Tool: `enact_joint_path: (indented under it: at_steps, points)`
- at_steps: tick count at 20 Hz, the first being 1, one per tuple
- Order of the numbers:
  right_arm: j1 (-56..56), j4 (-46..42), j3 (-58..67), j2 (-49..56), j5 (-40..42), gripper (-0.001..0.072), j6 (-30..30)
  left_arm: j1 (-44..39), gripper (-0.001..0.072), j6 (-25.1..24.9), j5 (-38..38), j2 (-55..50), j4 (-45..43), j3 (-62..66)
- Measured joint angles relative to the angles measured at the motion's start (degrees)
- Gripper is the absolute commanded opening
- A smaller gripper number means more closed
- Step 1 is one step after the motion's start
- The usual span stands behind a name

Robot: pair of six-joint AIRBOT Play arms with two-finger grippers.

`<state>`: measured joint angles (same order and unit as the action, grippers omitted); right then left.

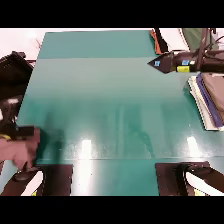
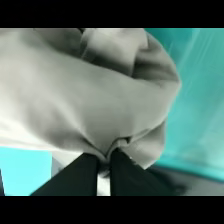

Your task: Fold the shirts.

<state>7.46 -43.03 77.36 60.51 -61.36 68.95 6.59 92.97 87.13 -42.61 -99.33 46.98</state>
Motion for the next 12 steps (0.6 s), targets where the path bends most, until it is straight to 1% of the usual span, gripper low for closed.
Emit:
enact_joint_path:
  at_steps: [3,7,9,12]
  points:
    - [0.0,0.0,6.0,0.0,0.4,0.0017,0.0,-6.3,0.0025,1.0,-0.3,0.0,1.4,14.6]
    - [-0.1,-0.3,13.7,0.0,1.8,0.0017,0.4,-17.8,0.0025,2.1,-2.3,-2.1,2.8,30.8]
    - [-0.9,-0.5,16.7,0.0,2.4,0.0017,0.8,-24.0,0.0025,2.3,-3.0,-5.5,3.1,37.8]
    - [-3.3,-0.6,20.3,0.0,2.6,0.0017,1.9,-33.7,0.0027,2.1,-4.4,-13.9,3.4,46.6]
